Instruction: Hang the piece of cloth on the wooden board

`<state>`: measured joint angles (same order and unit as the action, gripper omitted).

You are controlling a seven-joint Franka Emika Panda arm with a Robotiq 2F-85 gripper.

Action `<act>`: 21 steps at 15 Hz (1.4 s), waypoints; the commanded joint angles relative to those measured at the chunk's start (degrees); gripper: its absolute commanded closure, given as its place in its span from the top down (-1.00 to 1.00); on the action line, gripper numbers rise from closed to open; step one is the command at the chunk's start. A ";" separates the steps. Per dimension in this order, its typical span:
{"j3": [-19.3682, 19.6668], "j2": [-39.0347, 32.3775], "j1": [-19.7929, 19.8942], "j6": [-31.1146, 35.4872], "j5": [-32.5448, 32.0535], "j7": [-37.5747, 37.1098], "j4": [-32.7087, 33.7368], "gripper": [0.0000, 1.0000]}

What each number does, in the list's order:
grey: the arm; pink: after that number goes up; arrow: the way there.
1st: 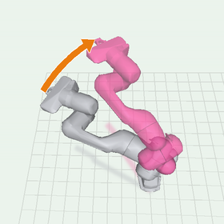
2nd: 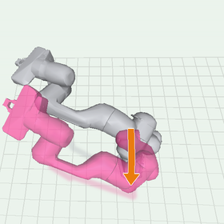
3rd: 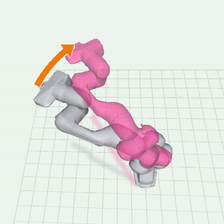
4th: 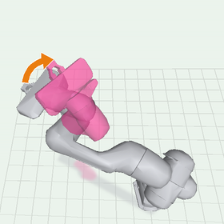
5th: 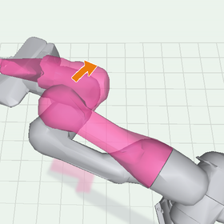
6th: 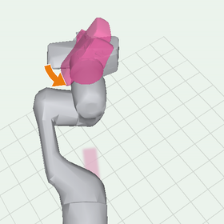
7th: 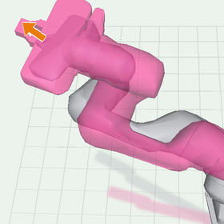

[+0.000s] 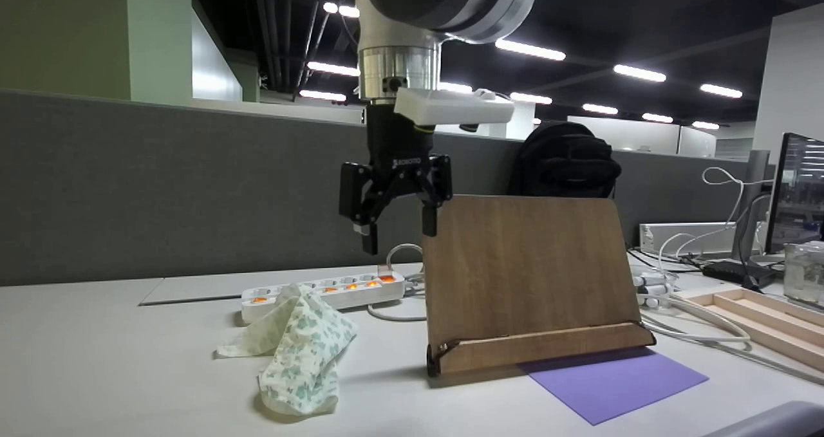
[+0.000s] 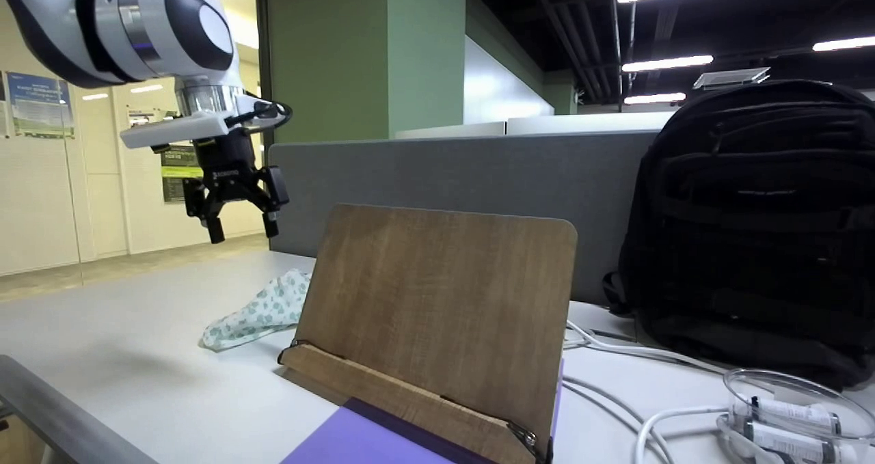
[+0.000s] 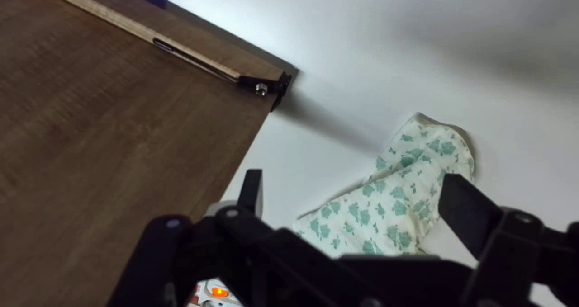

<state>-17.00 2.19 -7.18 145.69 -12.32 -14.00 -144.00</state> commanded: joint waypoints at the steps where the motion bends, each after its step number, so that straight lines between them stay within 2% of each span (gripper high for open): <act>1: 1.03 -7.84 -2.77 -0.70 -4.90 -5.39 7.47 1.00; 6: 3.97 -15.32 -8.49 -1.73 -10.90 -11.13 13.70 1.00; 10: 7.42 -19.96 -12.60 -2.04 -12.95 -14.20 16.50 1.00; 19: 12.83 -27.57 -19.09 -1.61 -12.37 -17.97 20.21 1.00; 20: 13.08 -28.14 -19.60 -1.70 -11.88 -18.39 20.64 0.50; 21: 13.41 -28.61 -20.16 -1.54 -11.69 -18.89 20.97 0.48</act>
<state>-5.05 -24.79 -25.14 145.25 -23.83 -29.40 -125.34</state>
